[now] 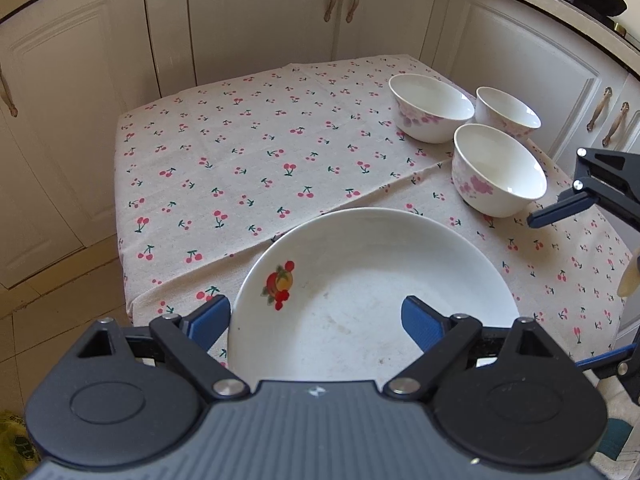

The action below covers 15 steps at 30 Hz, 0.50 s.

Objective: Organize plates and bowls
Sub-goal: 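Withdraw the left tool and move it to a white pink-flowered bowl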

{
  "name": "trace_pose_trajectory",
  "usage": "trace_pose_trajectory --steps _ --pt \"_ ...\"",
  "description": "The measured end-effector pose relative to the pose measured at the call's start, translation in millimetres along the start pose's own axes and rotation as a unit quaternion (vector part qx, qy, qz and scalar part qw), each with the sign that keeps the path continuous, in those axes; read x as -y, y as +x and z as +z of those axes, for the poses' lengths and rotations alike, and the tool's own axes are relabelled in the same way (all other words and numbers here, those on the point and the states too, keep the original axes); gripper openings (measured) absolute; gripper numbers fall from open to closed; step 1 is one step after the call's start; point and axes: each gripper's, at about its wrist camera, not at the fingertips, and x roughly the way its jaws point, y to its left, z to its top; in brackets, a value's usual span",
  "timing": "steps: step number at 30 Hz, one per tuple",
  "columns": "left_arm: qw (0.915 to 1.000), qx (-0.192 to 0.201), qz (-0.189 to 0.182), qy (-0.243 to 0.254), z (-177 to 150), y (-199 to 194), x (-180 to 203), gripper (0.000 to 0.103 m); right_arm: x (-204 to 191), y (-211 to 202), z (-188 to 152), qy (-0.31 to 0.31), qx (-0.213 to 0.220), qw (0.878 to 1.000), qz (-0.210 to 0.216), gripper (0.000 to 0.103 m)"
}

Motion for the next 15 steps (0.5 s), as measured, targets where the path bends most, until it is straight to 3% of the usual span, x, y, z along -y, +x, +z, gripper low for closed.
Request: trace_pose_trajectory --steps 9,15 --pt "0.9980 0.062 -0.013 -0.007 -13 -25 17 0.093 1 -18 -26 0.079 0.018 0.994 -0.073 0.103" --pt "0.9941 0.108 -0.008 0.001 -21 -44 52 0.098 7 -31 -48 0.150 0.036 0.978 -0.142 0.103"
